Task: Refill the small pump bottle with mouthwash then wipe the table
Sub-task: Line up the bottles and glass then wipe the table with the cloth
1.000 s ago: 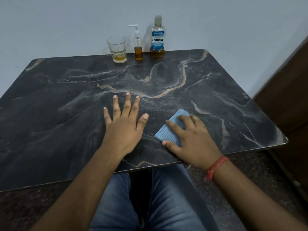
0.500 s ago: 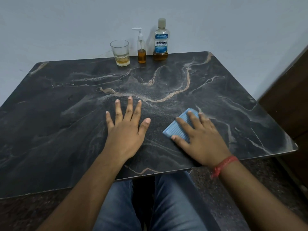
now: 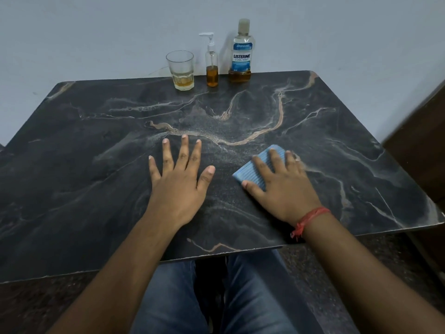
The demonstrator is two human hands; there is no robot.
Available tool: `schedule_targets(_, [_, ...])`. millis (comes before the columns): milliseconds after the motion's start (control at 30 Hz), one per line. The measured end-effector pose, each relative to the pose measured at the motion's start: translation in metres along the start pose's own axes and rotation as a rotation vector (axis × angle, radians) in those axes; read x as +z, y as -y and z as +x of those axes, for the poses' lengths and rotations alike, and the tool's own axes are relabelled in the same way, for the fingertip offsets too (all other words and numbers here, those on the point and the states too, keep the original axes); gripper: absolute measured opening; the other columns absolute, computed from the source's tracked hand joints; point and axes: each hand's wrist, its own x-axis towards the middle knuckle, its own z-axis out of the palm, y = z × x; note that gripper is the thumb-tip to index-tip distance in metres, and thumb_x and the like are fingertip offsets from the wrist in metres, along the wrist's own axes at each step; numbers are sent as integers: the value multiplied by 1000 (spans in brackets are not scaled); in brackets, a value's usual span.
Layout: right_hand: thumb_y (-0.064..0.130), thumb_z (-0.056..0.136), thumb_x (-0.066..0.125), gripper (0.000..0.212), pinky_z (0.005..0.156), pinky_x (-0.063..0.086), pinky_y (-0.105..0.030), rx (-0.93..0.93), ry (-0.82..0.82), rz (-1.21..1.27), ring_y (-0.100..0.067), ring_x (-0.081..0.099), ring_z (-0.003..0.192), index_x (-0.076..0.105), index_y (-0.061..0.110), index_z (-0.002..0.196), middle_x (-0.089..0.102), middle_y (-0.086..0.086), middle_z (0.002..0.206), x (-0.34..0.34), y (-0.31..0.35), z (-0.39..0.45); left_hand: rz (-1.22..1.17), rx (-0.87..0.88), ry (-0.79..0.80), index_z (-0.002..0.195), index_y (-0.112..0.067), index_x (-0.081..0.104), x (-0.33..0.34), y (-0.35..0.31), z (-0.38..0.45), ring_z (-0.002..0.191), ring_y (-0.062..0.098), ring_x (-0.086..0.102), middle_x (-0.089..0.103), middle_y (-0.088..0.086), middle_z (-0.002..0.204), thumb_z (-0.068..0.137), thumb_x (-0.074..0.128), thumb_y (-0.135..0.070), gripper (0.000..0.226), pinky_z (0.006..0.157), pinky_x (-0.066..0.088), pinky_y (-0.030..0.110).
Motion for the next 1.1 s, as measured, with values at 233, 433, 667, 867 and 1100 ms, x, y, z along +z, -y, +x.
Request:
schedule_targets(233, [80,87,13,79,123,6,-50,-154,29,3,-36,5,151,10,40,155,6,-6,166,0,29,20,5,-62,11,157,-34,-14,-7,21,0,149,26,-32,-23,-7,165,90,-6,-68,75,119,-15,60])
schedule_targets(433, [80,87,11,80,123,2,-50,-410,59,-39,-38,-2,151,5,39,156,1,-8,166,2,78,31,15,-142,8,158,-34,-15,-14,51,-2,149,28,-31,-24,-6,166,90,-6,-68,76,119,-13,61])
schedule_targets(667, [80,86,11,82,123,1,-49,-341,54,-49,-37,-2,151,3,38,156,0,-7,166,-2,105,70,13,-223,-14,158,-33,-13,-22,80,-4,150,28,-29,-23,-6,166,88,-9,-69,79,119,-13,61])
schedule_targets(867, [81,86,12,81,123,3,-47,-533,103,-68,-33,-3,152,1,41,156,-2,-5,166,-2,128,79,7,-280,-33,159,-32,-11,-29,104,-5,150,29,-28,-21,-5,167,85,-11,-70,83,119,-13,61])
schedule_targets(1100, [76,90,16,79,122,1,-47,-667,83,-78,-37,-3,151,4,36,157,0,-6,166,-2,167,94,-12,-330,-39,158,-34,-12,-37,121,-5,149,27,-30,-23,-7,166,85,-10,-70,82,119,-14,60])
